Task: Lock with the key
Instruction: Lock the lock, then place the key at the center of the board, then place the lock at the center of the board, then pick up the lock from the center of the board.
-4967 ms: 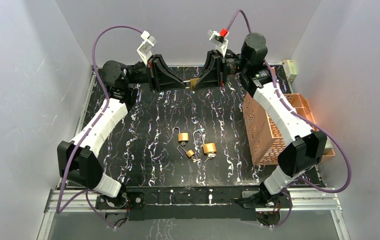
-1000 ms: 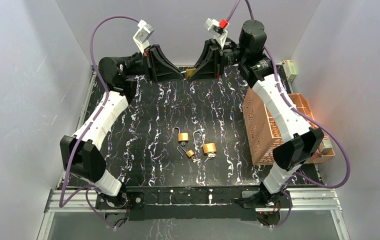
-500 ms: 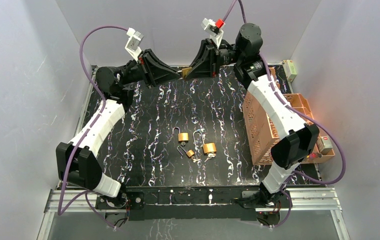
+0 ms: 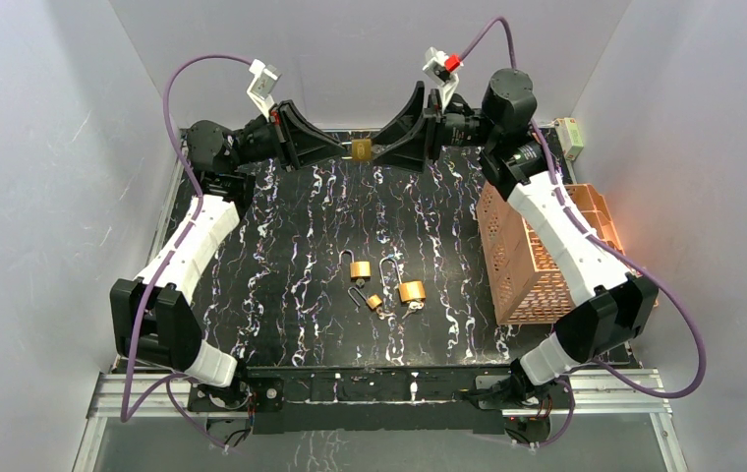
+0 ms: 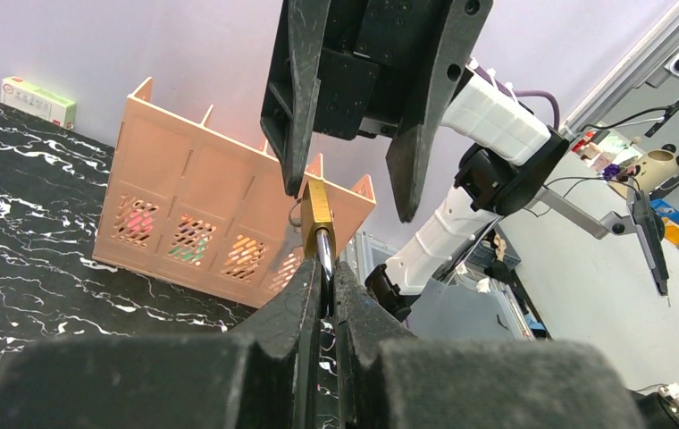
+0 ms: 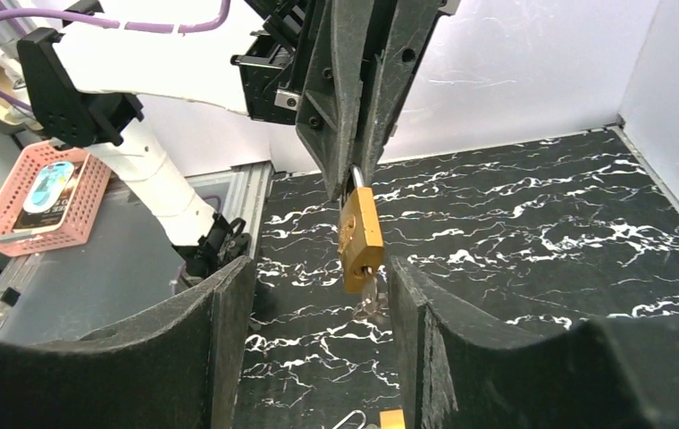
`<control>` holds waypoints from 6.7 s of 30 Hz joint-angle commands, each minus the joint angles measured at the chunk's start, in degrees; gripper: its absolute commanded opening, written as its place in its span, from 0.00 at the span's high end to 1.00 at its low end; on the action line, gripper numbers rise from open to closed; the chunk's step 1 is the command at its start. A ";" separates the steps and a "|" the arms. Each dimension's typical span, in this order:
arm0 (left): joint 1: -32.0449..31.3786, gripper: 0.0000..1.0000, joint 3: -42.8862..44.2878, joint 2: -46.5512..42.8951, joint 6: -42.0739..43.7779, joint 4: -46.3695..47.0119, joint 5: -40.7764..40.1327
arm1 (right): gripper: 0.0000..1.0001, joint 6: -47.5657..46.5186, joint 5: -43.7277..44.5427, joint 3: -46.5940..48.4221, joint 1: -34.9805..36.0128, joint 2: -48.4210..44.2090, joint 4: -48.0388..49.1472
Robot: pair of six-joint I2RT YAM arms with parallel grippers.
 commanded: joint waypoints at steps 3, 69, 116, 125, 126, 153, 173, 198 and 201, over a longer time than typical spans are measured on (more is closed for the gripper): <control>0.40 1.00 1.26 -1.84 0.67 0.93 0.27 | 0.48 -1.36 0.44 0.12 -1.41 -1.30 1.12; 13.74 1.00 -17.06 1.91 42.74 -87.82 -69.29 | 1.00 5.66 77.06 6.78 35.76 45.05 7.58; 13.70 0.02 -1.10 -2.06 45.34 -91.53 -63.31 | 0.18 23.95 95.09 -7.31 33.02 28.26 -38.06; 13.70 0.02 -1.47 -2.73 45.79 -91.61 -62.96 | 0.23 25.56 93.92 -8.78 34.98 27.45 -37.70; 13.70 0.02 -1.46 -2.73 45.83 -91.61 -62.88 | 0.24 25.51 93.57 -9.03 35.04 27.44 -37.69; 13.70 0.02 1.00 -3.11 44.51 -91.82 -58.93 | 0.21 29.64 94.10 -9.13 35.31 27.37 -35.80; 13.70 0.02 0.18 -3.32 45.50 -91.94 -59.59 | 0.26 30.96 94.39 -5.61 33.04 33.98 -37.80; 11.61 0.02 -0.32 -6.46 60.66 -69.60 29.99 | 1.00 4.54 15.87 -28.90 11.96 -0.91 2.02; 10.58 0.02 -2.05 -4.33 49.66 -61.48 24.83 | 1.00 3.20 13.08 -24.44 11.25 -2.14 -3.44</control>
